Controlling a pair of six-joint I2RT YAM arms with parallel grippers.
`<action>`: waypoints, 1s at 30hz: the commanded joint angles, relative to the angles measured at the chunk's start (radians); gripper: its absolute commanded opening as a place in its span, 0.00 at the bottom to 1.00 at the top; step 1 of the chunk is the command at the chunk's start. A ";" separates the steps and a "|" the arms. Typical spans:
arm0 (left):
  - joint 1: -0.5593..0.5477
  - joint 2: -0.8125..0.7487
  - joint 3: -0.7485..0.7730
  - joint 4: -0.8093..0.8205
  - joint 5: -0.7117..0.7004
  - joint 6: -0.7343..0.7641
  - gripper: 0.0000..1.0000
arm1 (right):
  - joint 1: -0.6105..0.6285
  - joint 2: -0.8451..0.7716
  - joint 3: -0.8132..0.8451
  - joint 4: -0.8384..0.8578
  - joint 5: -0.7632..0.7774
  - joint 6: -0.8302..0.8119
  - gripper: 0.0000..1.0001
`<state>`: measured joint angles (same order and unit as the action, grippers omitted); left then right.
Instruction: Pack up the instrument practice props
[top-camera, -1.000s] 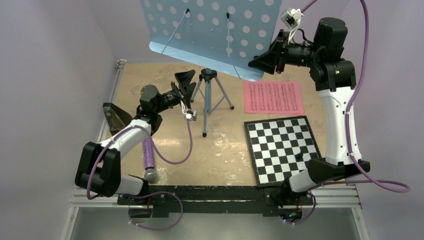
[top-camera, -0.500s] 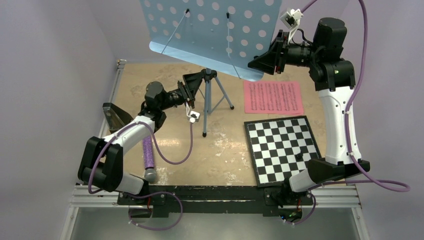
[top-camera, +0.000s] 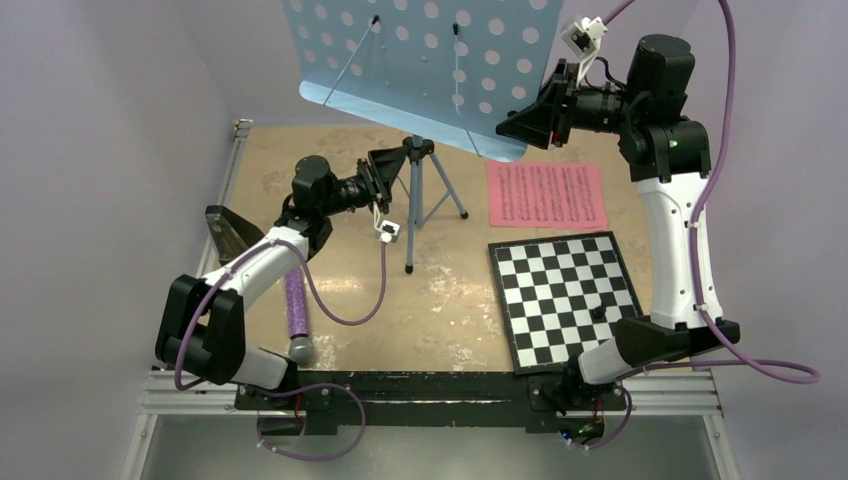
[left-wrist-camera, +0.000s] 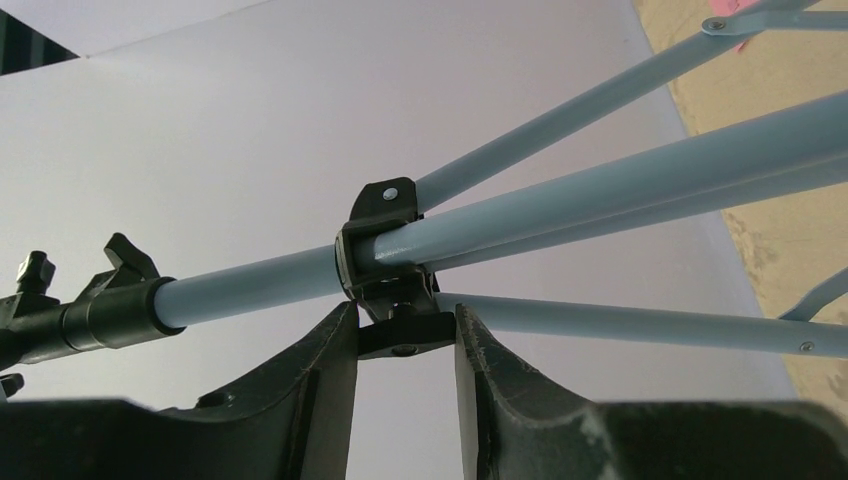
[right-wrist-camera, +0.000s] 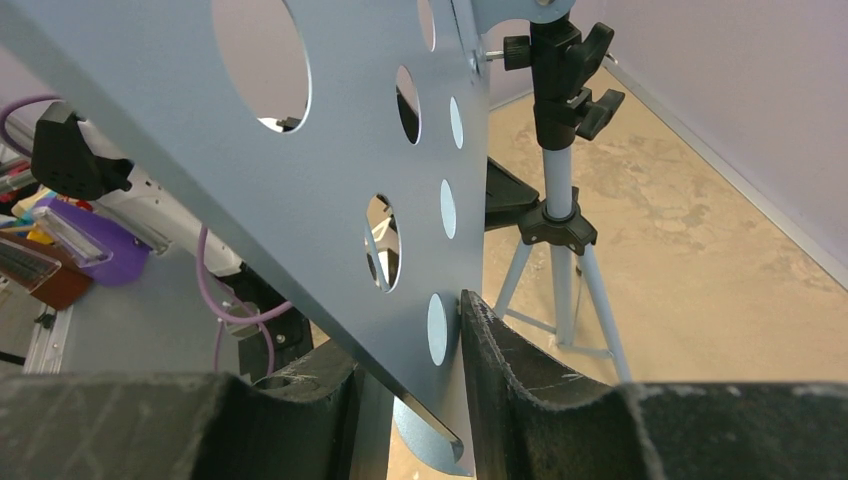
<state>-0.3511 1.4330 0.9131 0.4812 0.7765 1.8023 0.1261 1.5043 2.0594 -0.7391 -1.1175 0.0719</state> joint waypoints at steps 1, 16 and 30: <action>-0.009 -0.048 0.068 -0.096 -0.020 -0.061 0.23 | 0.000 0.000 0.016 0.026 -0.019 0.014 0.33; -0.015 -0.167 0.173 -0.374 0.018 -0.791 0.14 | -0.002 0.007 0.020 0.023 -0.018 0.011 0.33; 0.029 -0.037 0.355 -0.369 -0.014 -1.510 0.14 | -0.001 0.010 0.021 0.027 -0.013 0.021 0.33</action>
<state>-0.3447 1.3705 1.1564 0.0689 0.7242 0.6540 0.1242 1.5177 2.0594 -0.7387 -1.1175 0.0753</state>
